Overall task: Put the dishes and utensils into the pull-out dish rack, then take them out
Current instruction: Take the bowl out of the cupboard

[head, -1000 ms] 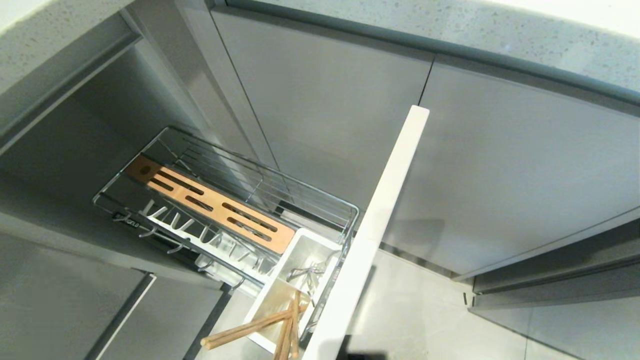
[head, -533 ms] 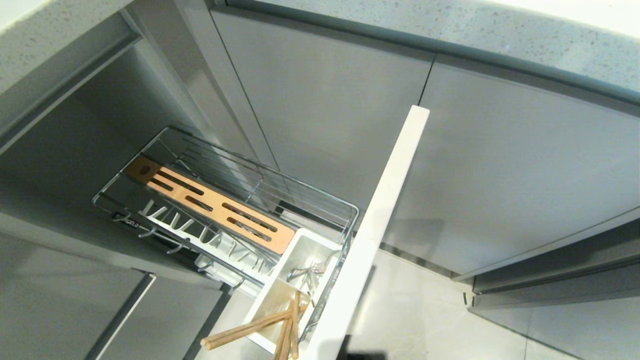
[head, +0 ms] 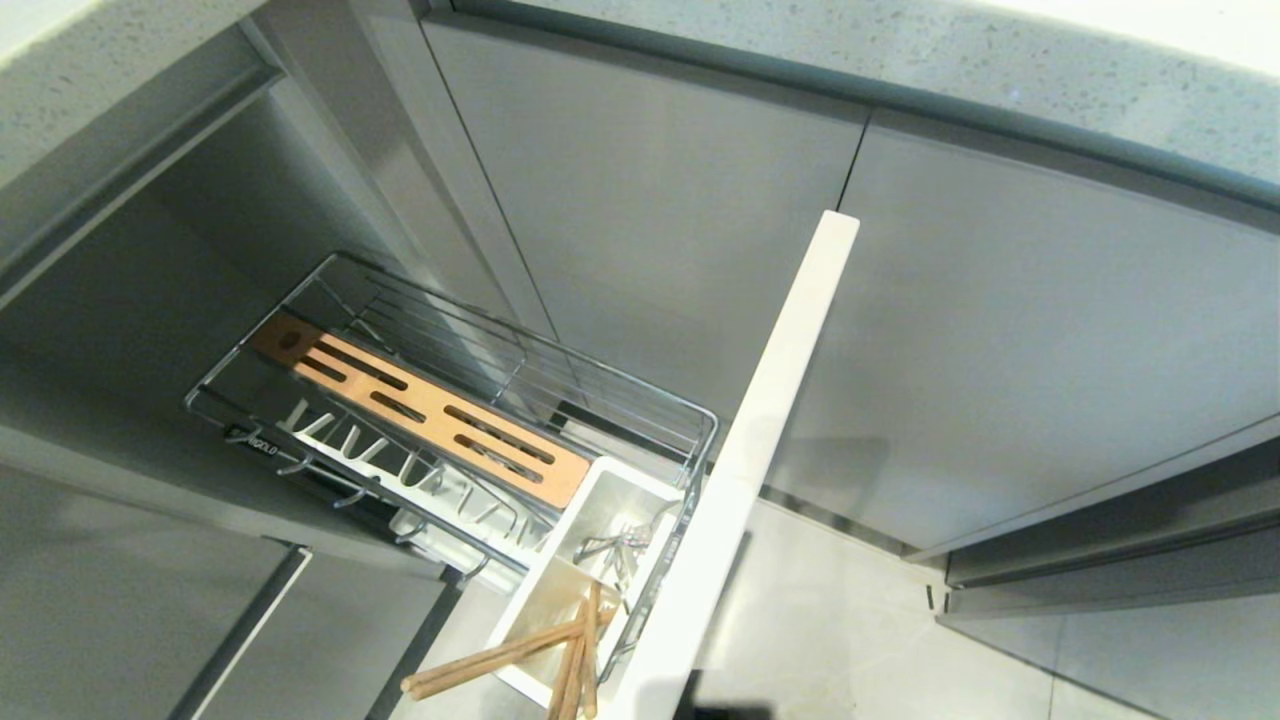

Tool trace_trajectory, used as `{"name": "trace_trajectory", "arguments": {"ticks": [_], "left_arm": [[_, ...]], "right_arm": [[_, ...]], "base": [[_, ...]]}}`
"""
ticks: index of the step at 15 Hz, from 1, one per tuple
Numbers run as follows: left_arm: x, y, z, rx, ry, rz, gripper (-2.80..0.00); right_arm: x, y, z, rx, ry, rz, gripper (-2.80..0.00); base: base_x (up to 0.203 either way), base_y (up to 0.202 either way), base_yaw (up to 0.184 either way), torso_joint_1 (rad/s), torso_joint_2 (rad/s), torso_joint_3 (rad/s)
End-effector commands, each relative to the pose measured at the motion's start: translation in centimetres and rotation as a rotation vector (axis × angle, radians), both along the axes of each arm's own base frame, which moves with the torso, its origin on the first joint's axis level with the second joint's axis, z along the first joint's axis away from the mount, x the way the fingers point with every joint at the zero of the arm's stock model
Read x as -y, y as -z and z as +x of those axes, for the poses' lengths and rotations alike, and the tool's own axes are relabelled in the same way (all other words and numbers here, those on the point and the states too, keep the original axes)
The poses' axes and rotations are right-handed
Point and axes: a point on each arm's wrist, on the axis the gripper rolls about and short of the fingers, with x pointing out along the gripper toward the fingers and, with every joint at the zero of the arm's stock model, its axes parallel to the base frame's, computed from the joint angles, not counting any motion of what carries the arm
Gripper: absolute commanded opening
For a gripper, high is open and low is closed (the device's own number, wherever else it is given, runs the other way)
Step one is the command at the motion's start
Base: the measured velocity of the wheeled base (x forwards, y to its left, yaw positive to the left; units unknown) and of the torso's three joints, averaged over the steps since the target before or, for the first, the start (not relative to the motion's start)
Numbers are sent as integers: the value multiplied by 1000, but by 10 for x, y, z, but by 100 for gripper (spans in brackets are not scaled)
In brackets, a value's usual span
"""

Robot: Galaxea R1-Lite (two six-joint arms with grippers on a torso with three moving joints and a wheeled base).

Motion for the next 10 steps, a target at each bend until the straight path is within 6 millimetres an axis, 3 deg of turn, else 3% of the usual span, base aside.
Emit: {"name": "trace_trajectory", "arguments": {"ticks": [1, 3, 7, 10], "left_arm": [[2, 3, -2, -15, 7, 0, -280], [6, 7, -6, -79, 20, 3, -280], [16, -13, -20, -165, 6, 124, -280], [10, -3, -14, -312, -27, 116, -280]], "right_arm": [[0, 0, 0, -2, -1, 0, -280], [0, 0, 0, -2, -1, 0, -280], [0, 0, 0, -2, -1, 0, -280], [0, 0, 0, -2, -1, 0, -280]], "base": [[0, 0, 0, 0, 0, 0], [0, 0, 0, 0, 0, 0], [0, 0, 0, 0, 0, 0], [0, 0, 0, 0, 0, 0]]}}
